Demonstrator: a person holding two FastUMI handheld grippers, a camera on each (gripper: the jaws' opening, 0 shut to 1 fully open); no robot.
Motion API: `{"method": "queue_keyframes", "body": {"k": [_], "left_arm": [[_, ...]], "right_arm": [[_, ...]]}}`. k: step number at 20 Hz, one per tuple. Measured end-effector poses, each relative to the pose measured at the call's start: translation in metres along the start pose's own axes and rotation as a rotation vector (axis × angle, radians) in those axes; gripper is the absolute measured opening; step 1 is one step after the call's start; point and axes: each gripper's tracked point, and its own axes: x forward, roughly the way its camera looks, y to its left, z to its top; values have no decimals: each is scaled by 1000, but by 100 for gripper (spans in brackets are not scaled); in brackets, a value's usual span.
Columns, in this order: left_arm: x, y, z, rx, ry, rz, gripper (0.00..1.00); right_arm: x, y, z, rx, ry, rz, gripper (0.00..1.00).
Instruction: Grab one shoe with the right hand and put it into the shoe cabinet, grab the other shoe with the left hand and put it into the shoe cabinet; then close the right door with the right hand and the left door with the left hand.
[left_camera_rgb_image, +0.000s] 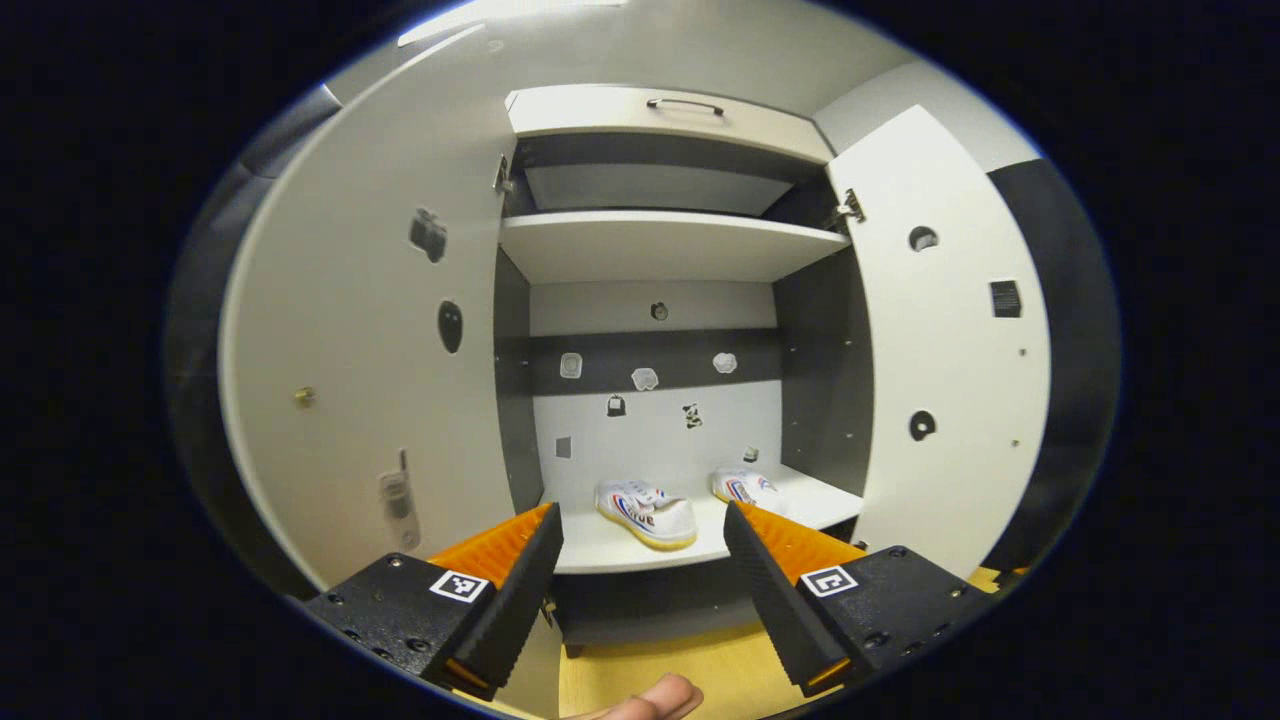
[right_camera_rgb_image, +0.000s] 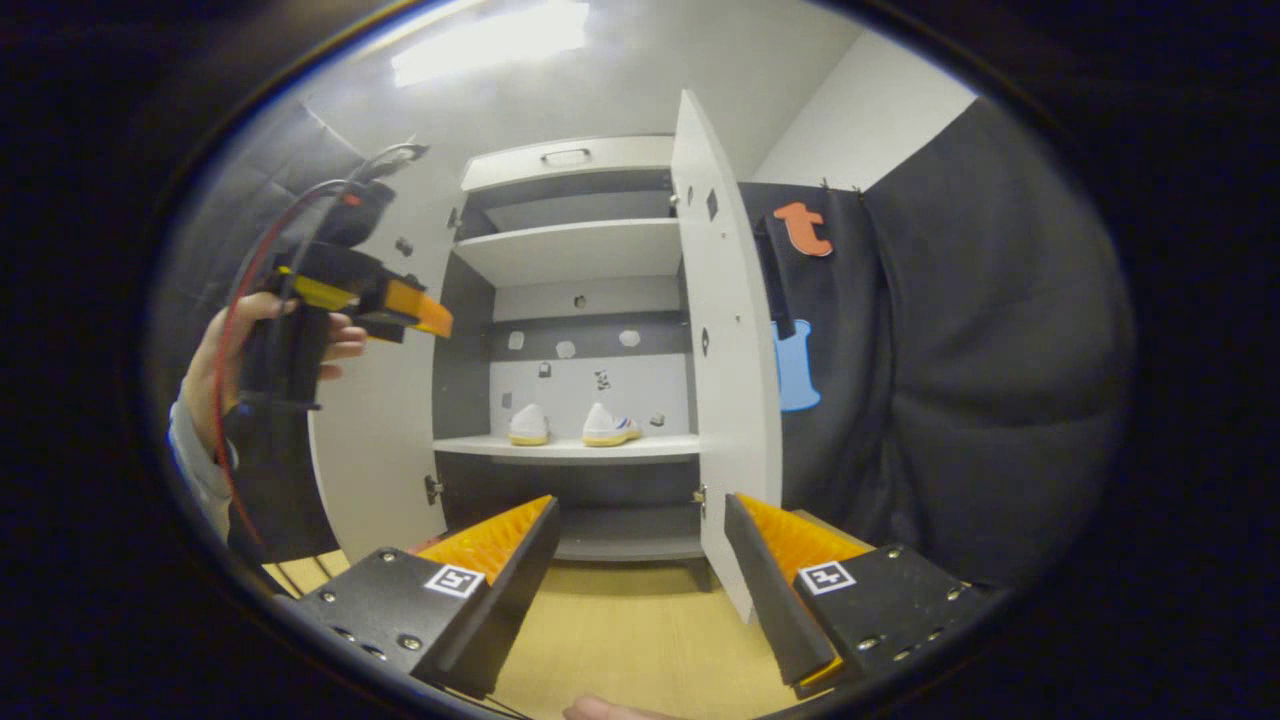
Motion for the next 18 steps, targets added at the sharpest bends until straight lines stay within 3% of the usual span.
{"method": "queue_keyframes", "body": {"k": [4, 8, 12, 14, 18], "left_arm": [[-54, 2, -32, -9, 34, -27, 100], [-91, -14, -80, -57, 40, -131, 98], [-119, -15, -105, -51, -19, -120, 98], [-128, -14, -119, -68, -17, -82, 97], [-134, -17, -129, -61, -25, -99, 98]], "right_arm": [[-6, -23, 2, -33, 11, -27, 98], [-17, -67, 12, 10, 24, -61, 98], [-24, -121, 24, -51, 56, -101, 98], [-18, -136, 38, -102, 67, -54, 98], [13, -177, 68, -111, 111, 4, 98]]}}
